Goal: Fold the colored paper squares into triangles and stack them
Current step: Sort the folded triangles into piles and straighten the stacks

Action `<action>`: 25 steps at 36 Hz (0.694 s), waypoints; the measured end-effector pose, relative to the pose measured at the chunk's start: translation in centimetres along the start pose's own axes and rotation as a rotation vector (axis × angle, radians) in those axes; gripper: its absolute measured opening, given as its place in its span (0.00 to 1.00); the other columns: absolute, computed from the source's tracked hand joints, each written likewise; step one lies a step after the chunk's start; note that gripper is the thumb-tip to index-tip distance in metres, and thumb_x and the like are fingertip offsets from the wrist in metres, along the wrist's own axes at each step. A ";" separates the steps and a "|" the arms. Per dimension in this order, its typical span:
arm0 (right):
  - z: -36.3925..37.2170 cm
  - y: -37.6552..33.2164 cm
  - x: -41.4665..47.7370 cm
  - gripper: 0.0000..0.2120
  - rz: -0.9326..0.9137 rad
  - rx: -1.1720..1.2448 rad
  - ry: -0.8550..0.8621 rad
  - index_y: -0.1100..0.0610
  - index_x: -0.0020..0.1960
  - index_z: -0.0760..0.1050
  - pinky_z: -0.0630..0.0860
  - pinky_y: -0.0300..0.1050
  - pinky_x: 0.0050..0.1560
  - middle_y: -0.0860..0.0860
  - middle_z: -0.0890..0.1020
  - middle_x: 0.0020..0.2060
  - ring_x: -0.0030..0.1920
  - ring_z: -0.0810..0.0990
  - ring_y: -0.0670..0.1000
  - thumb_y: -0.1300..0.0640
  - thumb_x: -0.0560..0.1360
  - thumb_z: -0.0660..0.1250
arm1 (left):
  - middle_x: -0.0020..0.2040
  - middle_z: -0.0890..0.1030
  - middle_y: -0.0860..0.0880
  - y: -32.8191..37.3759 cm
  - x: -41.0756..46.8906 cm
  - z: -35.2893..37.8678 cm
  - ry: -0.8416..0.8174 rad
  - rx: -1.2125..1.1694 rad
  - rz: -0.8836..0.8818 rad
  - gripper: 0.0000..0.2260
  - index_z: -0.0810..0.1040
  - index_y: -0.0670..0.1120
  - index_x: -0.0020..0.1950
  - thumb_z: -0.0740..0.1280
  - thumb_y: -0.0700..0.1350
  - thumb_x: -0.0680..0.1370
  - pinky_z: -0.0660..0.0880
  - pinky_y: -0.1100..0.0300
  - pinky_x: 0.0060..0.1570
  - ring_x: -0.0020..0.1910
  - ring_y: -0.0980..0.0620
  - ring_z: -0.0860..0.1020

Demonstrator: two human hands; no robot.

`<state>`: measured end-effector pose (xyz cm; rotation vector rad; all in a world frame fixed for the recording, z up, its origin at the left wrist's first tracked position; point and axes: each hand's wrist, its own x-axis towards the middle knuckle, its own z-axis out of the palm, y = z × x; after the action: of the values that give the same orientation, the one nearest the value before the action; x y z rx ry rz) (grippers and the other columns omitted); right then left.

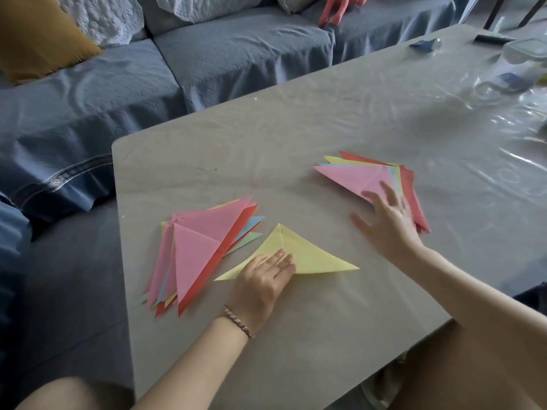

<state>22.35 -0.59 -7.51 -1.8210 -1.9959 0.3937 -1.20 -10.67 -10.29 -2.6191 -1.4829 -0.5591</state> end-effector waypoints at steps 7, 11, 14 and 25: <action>2.1 -3.1 -7.0 0.22 -0.576 0.018 -0.222 0.60 0.59 0.77 0.72 0.49 0.60 0.55 0.79 0.59 0.59 0.78 0.55 0.50 0.74 0.54 | 0.51 0.83 0.48 -0.5 1.0 1.4 -0.064 -0.109 -0.077 0.17 0.78 0.45 0.53 0.54 0.38 0.70 0.70 0.59 0.52 0.52 0.49 0.81; 3.8 -3.5 -7.9 0.35 -0.554 -0.059 -0.437 0.57 0.72 0.63 0.52 0.43 0.72 0.51 0.65 0.71 0.72 0.61 0.51 0.38 0.76 0.39 | 0.51 0.83 0.47 -0.1 1.3 2.0 -0.048 -0.136 -0.147 0.16 0.82 0.43 0.48 0.56 0.41 0.72 0.70 0.60 0.52 0.51 0.48 0.81; 4.5 -3.9 -8.1 0.37 -0.543 -0.154 -0.394 0.59 0.67 0.70 0.57 0.48 0.68 0.52 0.73 0.66 0.67 0.70 0.53 0.40 0.78 0.33 | 0.55 0.81 0.46 -0.1 0.3 1.9 -0.091 -0.197 -0.226 0.17 0.82 0.43 0.51 0.55 0.44 0.74 0.73 0.58 0.54 0.55 0.47 0.80; 4.4 -3.0 -8.9 0.32 -0.487 -0.343 -0.318 0.57 0.65 0.73 0.57 0.40 0.68 0.50 0.73 0.65 0.66 0.71 0.49 0.42 0.80 0.38 | 0.68 0.34 0.61 1.5 -2.7 -0.4 -0.445 -0.141 -0.416 0.36 0.46 0.59 0.74 0.28 0.61 0.66 0.31 0.60 0.65 0.68 0.60 0.32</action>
<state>18.19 -9.49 -10.91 -1.4320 -2.7775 0.2065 -1.35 -13.76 -10.77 -2.6648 -2.2229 -0.1004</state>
